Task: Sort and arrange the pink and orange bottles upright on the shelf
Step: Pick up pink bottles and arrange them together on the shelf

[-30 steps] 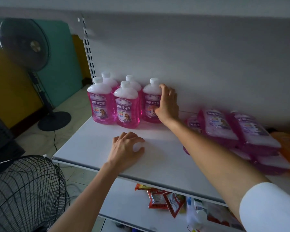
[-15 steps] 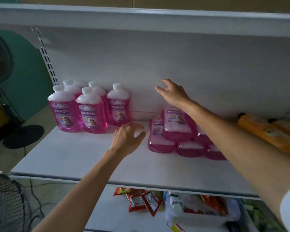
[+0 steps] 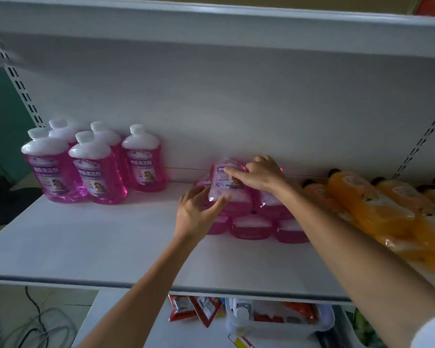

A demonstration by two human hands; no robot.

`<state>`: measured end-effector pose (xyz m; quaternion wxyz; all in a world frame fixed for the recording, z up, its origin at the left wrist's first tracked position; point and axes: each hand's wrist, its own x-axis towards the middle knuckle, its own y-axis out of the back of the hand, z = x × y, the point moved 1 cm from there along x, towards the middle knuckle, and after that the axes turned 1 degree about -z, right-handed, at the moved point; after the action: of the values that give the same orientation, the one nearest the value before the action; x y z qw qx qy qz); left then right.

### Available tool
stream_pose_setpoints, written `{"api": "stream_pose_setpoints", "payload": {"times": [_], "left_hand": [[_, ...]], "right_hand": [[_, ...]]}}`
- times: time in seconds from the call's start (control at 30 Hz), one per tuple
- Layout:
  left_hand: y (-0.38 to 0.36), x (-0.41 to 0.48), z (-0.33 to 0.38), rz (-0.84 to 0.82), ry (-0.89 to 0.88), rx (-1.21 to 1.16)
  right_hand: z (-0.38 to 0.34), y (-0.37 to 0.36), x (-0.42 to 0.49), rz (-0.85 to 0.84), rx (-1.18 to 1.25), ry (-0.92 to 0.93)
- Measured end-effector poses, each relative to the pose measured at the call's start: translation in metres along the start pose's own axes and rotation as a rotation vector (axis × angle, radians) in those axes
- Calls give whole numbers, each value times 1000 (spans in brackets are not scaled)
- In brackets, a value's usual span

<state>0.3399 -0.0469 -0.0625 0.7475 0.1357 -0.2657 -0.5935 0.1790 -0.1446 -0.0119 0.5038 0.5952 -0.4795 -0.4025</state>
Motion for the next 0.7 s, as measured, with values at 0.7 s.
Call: {"api": "stream_pose_setpoints", "payload": {"times": [0.7], "left_hand": [[35, -19, 0, -70, -112, -593]], "right_hand": [[-47, 45, -42, 126, 945, 389]]}}
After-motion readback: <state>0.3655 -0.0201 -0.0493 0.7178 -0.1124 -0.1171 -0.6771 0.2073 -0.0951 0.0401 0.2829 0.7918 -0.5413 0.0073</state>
